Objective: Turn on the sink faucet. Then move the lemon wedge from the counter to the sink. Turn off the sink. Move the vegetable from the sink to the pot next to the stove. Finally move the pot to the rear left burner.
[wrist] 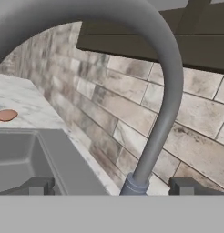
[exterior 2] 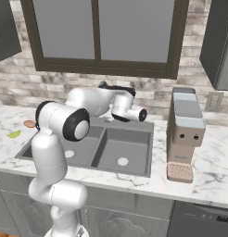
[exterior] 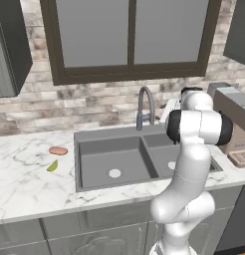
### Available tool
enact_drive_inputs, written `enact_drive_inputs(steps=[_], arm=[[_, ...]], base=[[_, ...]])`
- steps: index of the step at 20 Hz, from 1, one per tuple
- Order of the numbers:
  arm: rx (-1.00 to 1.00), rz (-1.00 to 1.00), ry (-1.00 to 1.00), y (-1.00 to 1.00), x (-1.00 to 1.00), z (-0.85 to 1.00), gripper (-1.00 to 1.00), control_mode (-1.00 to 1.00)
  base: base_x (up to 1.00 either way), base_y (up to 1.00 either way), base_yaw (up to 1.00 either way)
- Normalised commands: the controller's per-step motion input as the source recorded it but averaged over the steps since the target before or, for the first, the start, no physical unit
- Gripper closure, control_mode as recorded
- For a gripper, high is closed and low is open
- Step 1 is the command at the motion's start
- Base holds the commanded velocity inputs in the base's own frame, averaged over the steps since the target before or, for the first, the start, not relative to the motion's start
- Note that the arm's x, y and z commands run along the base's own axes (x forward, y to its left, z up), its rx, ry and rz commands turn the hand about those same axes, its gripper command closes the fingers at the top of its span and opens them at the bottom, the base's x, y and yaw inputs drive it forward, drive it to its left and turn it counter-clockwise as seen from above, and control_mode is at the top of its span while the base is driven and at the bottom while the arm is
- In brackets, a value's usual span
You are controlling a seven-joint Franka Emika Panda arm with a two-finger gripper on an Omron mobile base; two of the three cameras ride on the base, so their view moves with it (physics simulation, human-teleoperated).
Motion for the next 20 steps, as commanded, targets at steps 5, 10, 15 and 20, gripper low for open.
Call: enact_drive_inputs(steps=[5,10,15,20], arm=[[0.02,0.01,0.0,0.01,0.19,-0.03,-1.0,-1.0],[0.01,0.02,0.0,0.0,0.19,-0.04,-1.0,-1.0],[0.02,0.04,0.0,-0.01,0.22,-0.05,-1.0,-1.0],[0.03,0.04,0.0,-0.01,0.2,-0.06,-1.0,-1.0]], base=[[0.0,0.0,0.0],[0.0,0.0,0.0],[0.0,0.0,0.0],[0.0,0.0,0.0]])
